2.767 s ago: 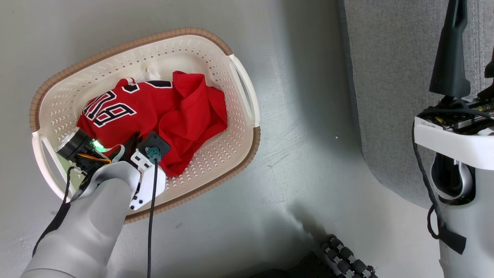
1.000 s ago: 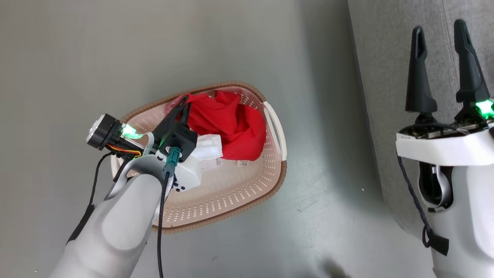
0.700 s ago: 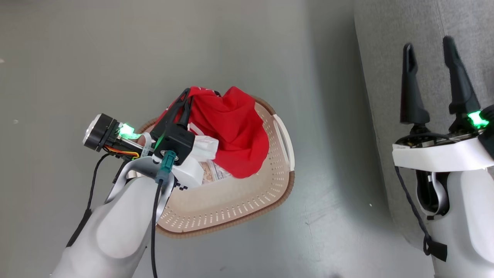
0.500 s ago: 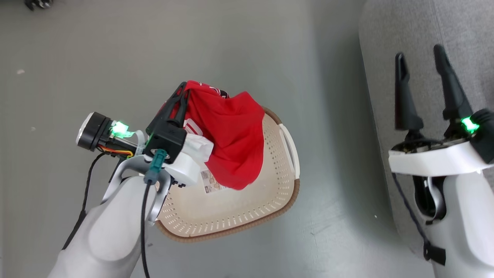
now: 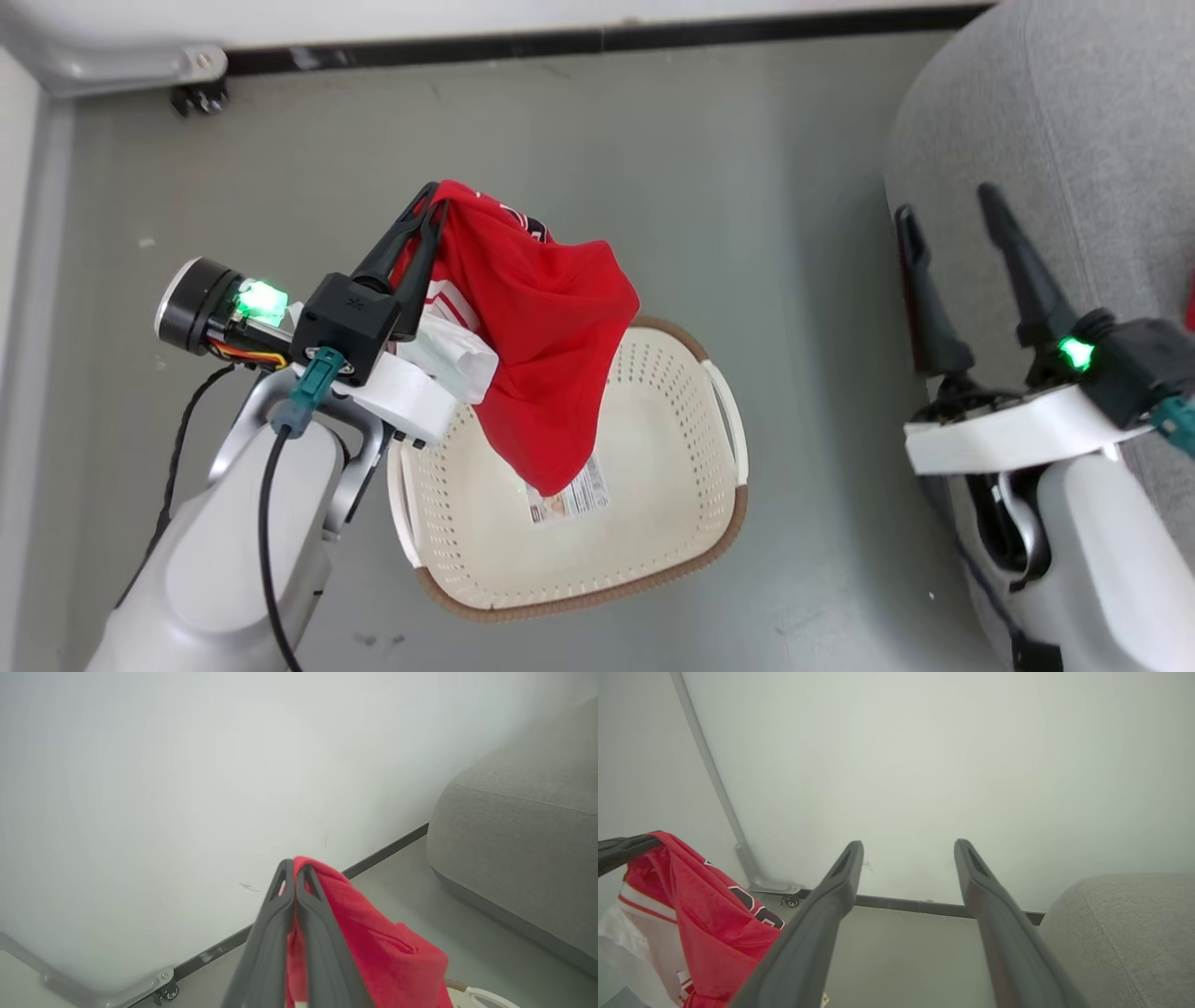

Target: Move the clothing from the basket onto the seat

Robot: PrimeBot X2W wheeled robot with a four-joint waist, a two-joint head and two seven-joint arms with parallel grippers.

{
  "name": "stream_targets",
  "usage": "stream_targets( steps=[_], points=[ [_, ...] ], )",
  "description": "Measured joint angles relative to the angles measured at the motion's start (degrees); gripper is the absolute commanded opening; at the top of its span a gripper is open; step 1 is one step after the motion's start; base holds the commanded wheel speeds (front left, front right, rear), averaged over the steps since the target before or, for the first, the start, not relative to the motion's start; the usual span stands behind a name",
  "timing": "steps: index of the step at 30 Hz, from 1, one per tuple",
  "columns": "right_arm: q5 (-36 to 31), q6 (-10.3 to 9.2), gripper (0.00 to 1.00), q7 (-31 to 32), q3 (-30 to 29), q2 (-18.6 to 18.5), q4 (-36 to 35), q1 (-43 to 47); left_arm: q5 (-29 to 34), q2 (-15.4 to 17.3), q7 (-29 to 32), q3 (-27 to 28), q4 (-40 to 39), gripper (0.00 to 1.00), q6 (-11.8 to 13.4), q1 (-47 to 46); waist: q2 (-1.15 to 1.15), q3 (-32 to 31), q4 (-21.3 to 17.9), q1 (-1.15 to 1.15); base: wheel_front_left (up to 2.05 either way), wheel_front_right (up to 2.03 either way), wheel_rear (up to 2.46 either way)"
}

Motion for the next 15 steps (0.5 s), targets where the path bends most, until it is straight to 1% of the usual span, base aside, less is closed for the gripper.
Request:
stream_targets(
  steps=[3,4,6,11,15],
  points=[
    [0.9,0.00,1.00,0.3,1.8,-0.6,0.2,1.2,-0.2,0.8,0.1,0.0,-1.1,0.00,-1.3,-0.1,0.00,-1.7,0.4,0.00,0.00,0.00,0.00],
    [0.9,0.00,1.00,0.3,1.8,-0.6,0.2,1.2,-0.2,0.8,0.1,0.0,-1.1,0.00,-1.3,-0.1,0.00,-1.7,0.4,0.00,0.00,0.00,0.00],
    [1.0,0.00,1.00,0.8,2.9,-1.3,0.2,1.6,-0.2,1.5,0.3,-0.3,-1.9,0.00,-2.4,-0.3,0.00,-2.8,0.7,0.00,0.00,0.00,0.00],
    [2.1,0.00,1.00,1.7,4.5,-2.9,-0.1,1.7,-0.5,2.8,2.2,-0.9,-3.2,0.00,-5.1,-0.6,0.00,-5.5,1.3,0.00,0.00,0.00,0.00],
    [3.3,0.00,1.00,2.8,7.0,-4.2,-0.6,2.7,-2.2,2.9,4.0,-1.1,-4.6,0.00,-7.1,-1.1,0.00,-7.6,1.6,0.00,0.00,0.00,0.00]
  ],
)
